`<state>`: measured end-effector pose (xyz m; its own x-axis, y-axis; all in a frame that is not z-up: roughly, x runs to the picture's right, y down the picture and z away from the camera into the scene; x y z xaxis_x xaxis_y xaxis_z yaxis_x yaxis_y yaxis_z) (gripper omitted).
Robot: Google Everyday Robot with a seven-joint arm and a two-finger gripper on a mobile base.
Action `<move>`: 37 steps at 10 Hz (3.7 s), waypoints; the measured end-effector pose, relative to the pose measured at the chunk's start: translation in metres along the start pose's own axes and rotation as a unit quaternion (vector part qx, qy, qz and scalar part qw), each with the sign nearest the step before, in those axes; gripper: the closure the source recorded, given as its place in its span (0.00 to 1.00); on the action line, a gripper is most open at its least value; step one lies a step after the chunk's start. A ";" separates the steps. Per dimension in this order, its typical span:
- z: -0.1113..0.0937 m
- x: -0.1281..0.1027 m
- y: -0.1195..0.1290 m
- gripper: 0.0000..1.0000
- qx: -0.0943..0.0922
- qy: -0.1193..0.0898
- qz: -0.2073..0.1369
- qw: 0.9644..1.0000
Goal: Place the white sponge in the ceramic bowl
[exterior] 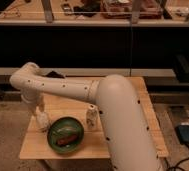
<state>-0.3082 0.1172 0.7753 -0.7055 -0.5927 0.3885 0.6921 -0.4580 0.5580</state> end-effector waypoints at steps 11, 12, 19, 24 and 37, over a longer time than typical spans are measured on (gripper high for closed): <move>0.042 0.008 -0.010 0.30 0.024 0.048 -0.008 0.999; 0.040 0.008 -0.004 0.30 0.003 0.045 -0.007 0.999; 0.053 0.018 0.010 0.30 -0.082 0.048 0.030 0.995; 0.081 0.000 0.026 0.30 -0.058 0.038 0.057 0.996; 0.000 0.006 0.022 0.89 -0.026 0.066 0.053 0.996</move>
<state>-0.2969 0.1038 0.7901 -0.6046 -0.7202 0.3403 0.7705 -0.4206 0.4790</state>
